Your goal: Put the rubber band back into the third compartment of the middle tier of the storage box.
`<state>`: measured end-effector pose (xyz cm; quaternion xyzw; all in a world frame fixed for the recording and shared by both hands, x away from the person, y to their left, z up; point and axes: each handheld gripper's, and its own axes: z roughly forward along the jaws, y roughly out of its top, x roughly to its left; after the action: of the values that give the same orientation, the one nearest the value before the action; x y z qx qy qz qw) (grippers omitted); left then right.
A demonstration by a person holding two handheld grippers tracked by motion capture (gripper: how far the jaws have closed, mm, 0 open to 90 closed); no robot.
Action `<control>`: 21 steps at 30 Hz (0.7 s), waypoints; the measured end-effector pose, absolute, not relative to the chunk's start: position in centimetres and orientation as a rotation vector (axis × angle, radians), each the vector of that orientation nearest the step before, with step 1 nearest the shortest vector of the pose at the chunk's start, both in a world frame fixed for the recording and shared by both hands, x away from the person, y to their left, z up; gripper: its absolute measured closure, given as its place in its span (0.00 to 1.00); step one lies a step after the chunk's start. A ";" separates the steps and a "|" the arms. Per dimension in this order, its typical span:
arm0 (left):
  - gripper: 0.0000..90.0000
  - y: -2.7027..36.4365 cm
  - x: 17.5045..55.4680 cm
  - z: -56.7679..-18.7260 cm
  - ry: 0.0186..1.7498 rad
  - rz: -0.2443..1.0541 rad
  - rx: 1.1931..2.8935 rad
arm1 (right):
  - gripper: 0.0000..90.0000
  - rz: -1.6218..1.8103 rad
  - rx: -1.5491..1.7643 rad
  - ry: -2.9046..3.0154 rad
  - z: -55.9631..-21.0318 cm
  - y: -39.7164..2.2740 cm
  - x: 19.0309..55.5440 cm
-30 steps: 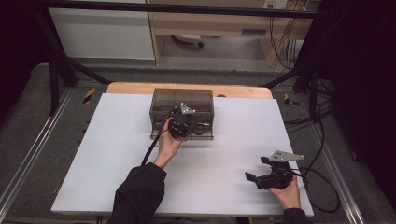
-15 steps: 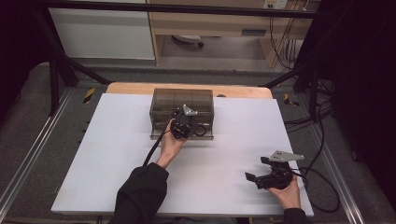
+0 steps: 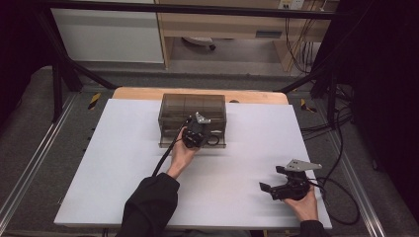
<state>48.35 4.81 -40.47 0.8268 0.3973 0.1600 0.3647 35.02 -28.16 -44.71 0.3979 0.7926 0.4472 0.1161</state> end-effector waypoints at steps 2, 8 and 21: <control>0.96 4.8 48.4 -40.5 1.022 0.408 2.129 | 0.01 1.308 1.166 2.322 -44.7 -28.2 35.0; 0.96 4.7 48.5 -40.7 1.032 0.400 2.139 | 0.01 1.313 1.166 2.322 -44.7 -28.2 35.0; 0.85 5.1 48.2 -40.1 1.011 0.400 2.119 | 0.01 1.313 1.167 2.319 -44.7 -28.2 35.0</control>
<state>48.23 5.05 -40.07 0.8262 0.3944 0.1561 0.3708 35.00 -28.19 -44.67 0.3983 0.7918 0.4483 0.1158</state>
